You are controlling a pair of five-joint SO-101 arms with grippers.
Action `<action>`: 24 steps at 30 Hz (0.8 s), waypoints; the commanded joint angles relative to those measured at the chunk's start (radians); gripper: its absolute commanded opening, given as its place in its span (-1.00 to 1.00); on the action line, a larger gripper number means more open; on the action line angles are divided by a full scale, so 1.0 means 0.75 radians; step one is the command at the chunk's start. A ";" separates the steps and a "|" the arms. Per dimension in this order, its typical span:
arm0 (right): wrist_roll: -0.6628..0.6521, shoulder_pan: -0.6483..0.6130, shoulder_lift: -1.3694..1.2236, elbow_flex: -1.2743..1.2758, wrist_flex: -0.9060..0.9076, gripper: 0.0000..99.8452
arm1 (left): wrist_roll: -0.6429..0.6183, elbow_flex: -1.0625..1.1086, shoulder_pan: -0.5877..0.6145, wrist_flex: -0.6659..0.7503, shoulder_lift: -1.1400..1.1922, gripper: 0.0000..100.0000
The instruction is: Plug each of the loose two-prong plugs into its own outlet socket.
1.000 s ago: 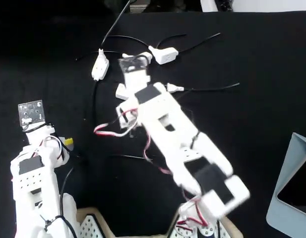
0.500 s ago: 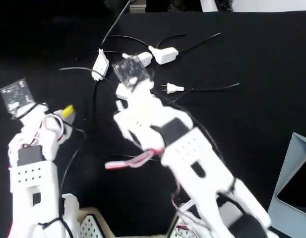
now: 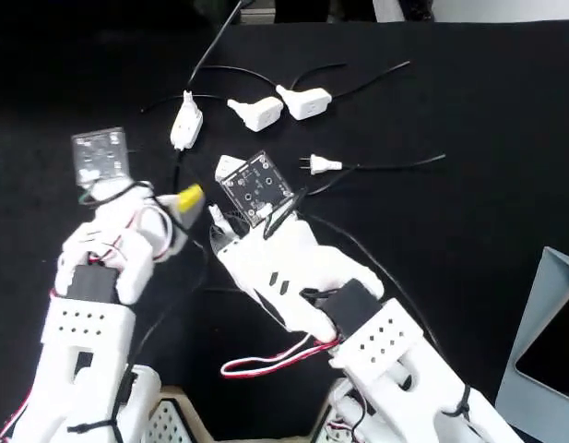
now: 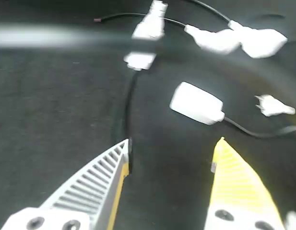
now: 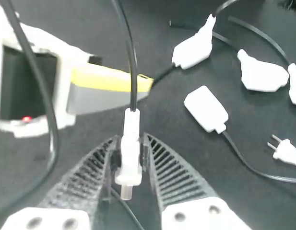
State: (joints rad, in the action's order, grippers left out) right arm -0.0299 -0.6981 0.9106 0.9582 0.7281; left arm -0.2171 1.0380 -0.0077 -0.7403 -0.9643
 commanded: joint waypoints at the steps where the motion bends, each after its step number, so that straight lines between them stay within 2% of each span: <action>1: -0.006 -0.037 0.036 -0.003 -0.023 -0.98 | -0.012 -0.114 -0.111 0.014 -0.023 -0.45; 8: -0.004 -0.039 0.036 0.046 -0.027 -0.98 | -0.002 -0.105 -0.230 0.010 -0.084 -0.45; 14: -0.002 -0.035 0.038 0.046 -0.025 -0.98 | 0.117 -0.015 -0.265 -0.059 -0.370 -0.45; 18: -0.002 -0.029 0.044 0.048 -0.012 -0.98 | 0.131 0.069 -0.251 -0.082 -0.546 -0.45; 21: -0.002 0.070 0.046 0.024 0.033 -0.98 | 0.131 0.099 -0.175 -0.110 -0.583 -0.45; 24: -0.002 0.252 0.046 -0.048 0.100 -0.98 | 0.133 0.111 -0.081 -0.117 -0.546 -0.45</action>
State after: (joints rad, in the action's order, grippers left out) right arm -0.0315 -0.6245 0.9183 0.9981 0.7679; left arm -0.1312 1.1254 -0.1427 -0.8201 -1.3802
